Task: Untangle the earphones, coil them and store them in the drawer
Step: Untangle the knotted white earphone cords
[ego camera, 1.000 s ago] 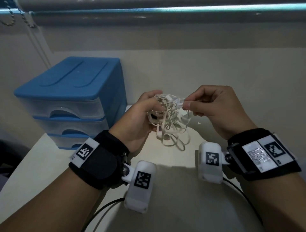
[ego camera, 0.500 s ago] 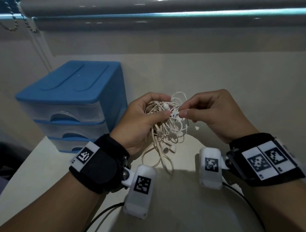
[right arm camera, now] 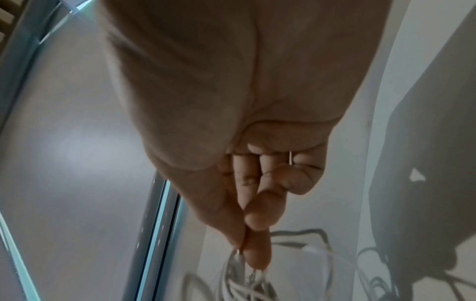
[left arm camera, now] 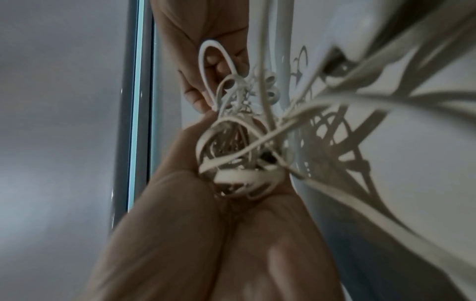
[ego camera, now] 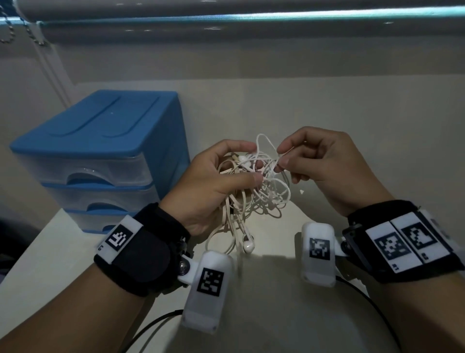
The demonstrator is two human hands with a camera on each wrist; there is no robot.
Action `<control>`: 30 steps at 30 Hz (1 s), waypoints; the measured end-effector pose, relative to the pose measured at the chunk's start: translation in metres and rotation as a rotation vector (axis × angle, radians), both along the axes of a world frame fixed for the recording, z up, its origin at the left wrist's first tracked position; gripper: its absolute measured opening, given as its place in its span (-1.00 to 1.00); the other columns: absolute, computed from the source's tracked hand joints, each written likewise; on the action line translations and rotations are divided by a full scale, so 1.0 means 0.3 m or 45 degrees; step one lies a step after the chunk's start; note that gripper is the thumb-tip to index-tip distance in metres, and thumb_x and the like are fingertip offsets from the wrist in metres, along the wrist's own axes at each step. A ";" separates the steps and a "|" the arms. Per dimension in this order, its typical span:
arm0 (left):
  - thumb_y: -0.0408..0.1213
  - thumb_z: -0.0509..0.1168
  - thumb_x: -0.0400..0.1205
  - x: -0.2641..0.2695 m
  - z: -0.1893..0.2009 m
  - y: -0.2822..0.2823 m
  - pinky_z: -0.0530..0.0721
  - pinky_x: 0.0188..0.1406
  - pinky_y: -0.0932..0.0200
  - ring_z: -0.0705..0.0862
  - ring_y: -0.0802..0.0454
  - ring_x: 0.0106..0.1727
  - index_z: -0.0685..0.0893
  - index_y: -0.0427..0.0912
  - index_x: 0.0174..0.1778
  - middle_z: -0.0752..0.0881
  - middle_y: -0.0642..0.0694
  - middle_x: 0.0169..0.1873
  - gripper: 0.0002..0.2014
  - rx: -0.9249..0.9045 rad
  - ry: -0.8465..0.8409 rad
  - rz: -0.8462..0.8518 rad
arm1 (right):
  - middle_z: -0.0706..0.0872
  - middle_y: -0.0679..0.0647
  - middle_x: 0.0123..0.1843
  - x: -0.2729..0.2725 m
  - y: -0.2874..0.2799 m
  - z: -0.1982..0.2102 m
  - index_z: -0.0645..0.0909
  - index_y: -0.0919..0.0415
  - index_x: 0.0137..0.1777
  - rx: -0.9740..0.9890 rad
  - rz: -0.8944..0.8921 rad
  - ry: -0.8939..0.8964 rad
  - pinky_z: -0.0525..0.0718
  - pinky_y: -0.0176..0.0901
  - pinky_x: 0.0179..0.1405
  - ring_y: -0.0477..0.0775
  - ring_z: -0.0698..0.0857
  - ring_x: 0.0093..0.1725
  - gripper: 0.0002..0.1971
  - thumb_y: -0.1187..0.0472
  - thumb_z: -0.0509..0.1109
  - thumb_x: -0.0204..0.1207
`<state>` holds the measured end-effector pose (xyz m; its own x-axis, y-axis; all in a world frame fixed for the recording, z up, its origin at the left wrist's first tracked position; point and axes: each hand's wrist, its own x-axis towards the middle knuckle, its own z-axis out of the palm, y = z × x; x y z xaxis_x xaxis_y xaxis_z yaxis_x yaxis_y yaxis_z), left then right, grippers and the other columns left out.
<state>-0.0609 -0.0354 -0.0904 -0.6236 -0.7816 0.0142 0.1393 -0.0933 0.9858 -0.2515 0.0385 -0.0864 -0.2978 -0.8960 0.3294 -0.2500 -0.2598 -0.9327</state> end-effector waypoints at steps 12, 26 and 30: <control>-0.63 0.47 0.51 -0.002 0.000 -0.004 0.83 -0.17 -0.02 0.78 -0.17 -0.25 0.73 -0.25 0.24 0.78 -0.44 0.05 -0.60 0.042 -0.008 0.118 | 0.66 0.22 -0.31 -0.002 0.009 0.007 0.69 0.25 -0.10 -0.091 0.039 0.224 0.58 0.03 -0.21 0.12 0.54 -0.30 -0.87 0.41 0.56 0.41; -0.60 0.39 0.60 -0.006 0.000 -0.007 0.80 -0.39 0.11 0.77 -0.08 -0.40 0.68 -0.35 0.25 0.80 -0.30 -0.23 -0.69 0.241 0.133 0.187 | 0.60 0.15 -0.42 0.010 -0.001 -0.017 0.82 0.15 -0.19 0.090 0.059 0.413 0.48 -0.05 -0.31 0.04 0.49 -0.40 -0.91 0.25 0.69 0.40; -0.59 0.38 0.61 -0.005 0.001 -0.010 0.83 -0.35 0.09 0.77 -0.09 -0.39 0.69 -0.35 0.24 0.79 -0.29 -0.25 -0.71 0.240 0.122 0.173 | 0.57 0.22 -0.38 0.006 0.004 -0.007 0.76 0.24 -0.21 0.001 0.042 0.301 0.47 -0.07 -0.23 0.08 0.48 -0.34 -0.90 0.32 0.59 0.51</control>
<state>-0.0624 -0.0384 -0.0902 -0.5158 -0.8524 -0.0858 0.2555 -0.2486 0.9343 -0.2497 0.0396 -0.0887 -0.1831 -0.9042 0.3858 -0.4529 -0.2707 -0.8495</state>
